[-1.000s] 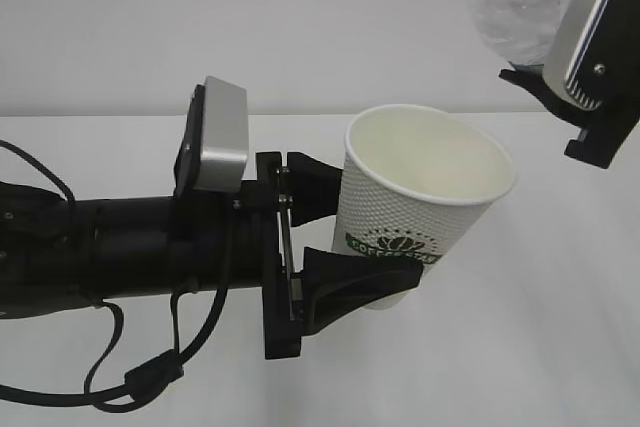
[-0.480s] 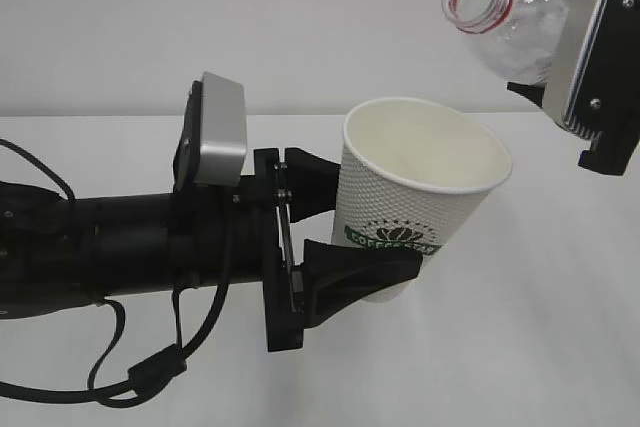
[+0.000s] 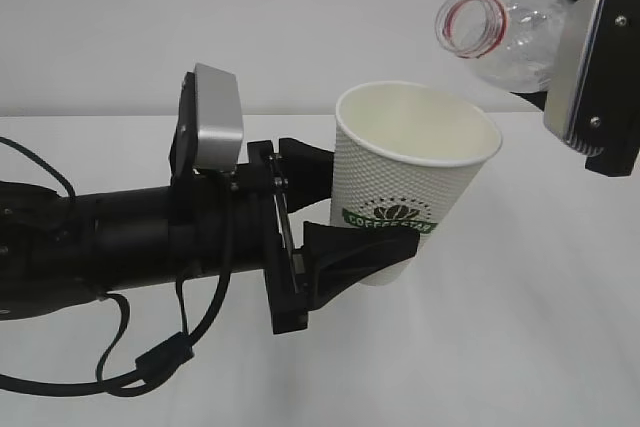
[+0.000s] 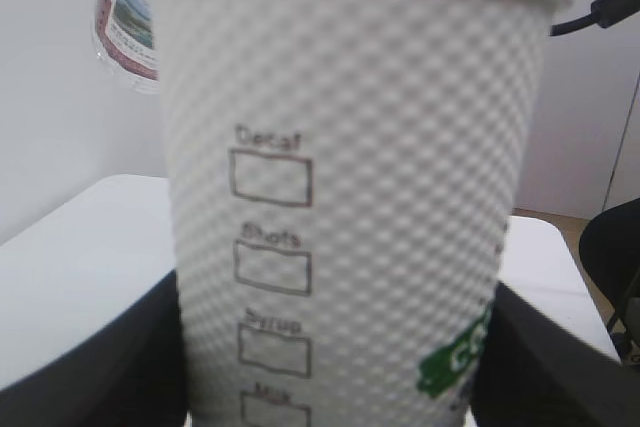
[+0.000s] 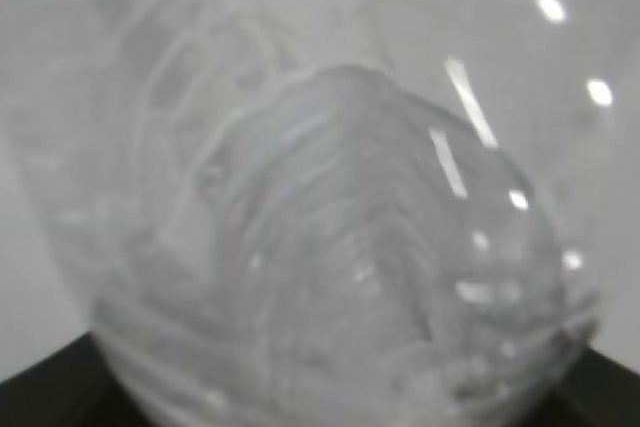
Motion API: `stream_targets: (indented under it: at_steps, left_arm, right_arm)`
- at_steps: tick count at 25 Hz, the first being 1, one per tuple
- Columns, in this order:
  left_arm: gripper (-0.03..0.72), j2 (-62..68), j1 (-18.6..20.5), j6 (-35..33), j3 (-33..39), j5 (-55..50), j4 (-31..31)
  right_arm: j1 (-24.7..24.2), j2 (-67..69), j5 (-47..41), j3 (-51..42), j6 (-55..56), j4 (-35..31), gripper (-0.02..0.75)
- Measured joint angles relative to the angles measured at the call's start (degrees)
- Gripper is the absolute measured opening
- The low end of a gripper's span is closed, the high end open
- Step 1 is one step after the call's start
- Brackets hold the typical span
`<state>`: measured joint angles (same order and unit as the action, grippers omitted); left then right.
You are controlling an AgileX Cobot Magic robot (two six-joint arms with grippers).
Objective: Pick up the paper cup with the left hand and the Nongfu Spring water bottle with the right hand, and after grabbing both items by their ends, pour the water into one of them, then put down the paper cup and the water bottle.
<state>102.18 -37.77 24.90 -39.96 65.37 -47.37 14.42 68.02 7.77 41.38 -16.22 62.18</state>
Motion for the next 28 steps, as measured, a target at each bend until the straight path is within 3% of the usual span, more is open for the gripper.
stream_targets:
  at_steps: [28]
  left_arm:
    - [0.534, 0.0, 0.0, 0.0, 0.0, 0.0, 0.11]
  right_arm:
    - [0.0, 0.0, 0.0, 2.97, -7.27, 2.3, 0.53]
